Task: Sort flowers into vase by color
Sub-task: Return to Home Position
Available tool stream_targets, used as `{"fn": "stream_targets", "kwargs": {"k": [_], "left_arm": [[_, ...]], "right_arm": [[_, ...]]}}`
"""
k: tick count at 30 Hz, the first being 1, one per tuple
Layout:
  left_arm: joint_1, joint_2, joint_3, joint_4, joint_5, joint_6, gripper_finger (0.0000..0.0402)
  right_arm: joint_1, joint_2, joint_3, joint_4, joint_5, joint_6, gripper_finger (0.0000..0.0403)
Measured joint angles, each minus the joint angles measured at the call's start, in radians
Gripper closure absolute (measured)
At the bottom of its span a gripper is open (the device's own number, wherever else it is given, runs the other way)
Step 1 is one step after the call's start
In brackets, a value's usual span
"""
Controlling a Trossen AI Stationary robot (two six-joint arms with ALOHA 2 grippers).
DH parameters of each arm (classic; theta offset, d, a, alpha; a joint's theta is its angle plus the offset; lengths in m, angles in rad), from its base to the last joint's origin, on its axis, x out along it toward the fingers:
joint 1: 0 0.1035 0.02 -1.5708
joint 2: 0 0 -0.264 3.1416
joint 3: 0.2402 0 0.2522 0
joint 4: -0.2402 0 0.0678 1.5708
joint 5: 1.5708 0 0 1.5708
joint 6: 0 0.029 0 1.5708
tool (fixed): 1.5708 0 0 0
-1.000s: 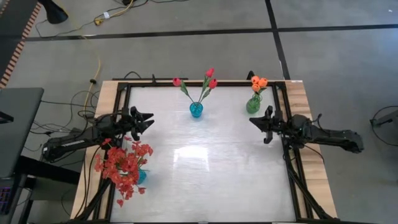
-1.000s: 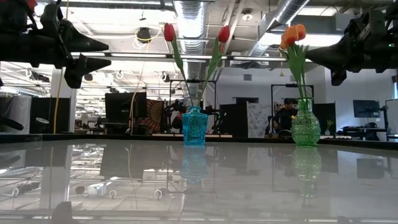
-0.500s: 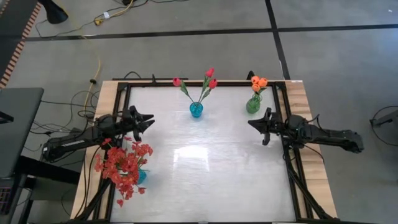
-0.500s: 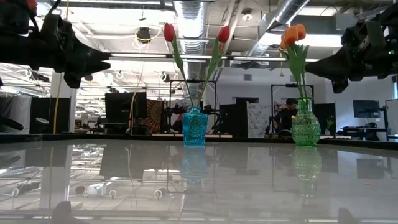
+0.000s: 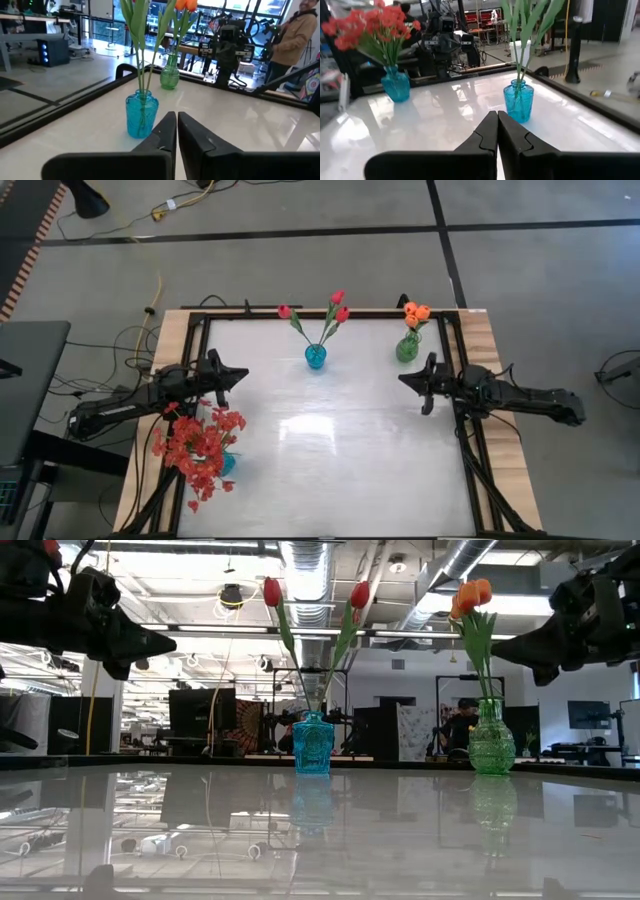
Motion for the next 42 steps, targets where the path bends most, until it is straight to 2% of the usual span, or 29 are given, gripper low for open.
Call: {"fn": "stream_targets", "kwargs": {"k": [6,12,20,42], "left_arm": [[0.0,0.0,0.0,0.0,0.001,-0.019,0.0393],[0.0,0.0,0.0,-0.001,0.001,-0.02,0.0393],[0.0,0.0,0.0,-0.001,0.002,-0.021,0.0393],[0.0,0.0,0.0,-0.002,0.003,-0.022,0.0393]], "right_arm": [[0.0,0.0,0.0,-0.002,-0.001,-0.145,0.0367],[0.0,0.0,0.0,-0.002,-0.002,-0.15,0.0367],[-0.002,0.0,-0.002,0.019,-0.002,-0.004,0.0367],[-0.002,0.0,-0.003,0.023,-0.002,0.0,0.0367]]}}
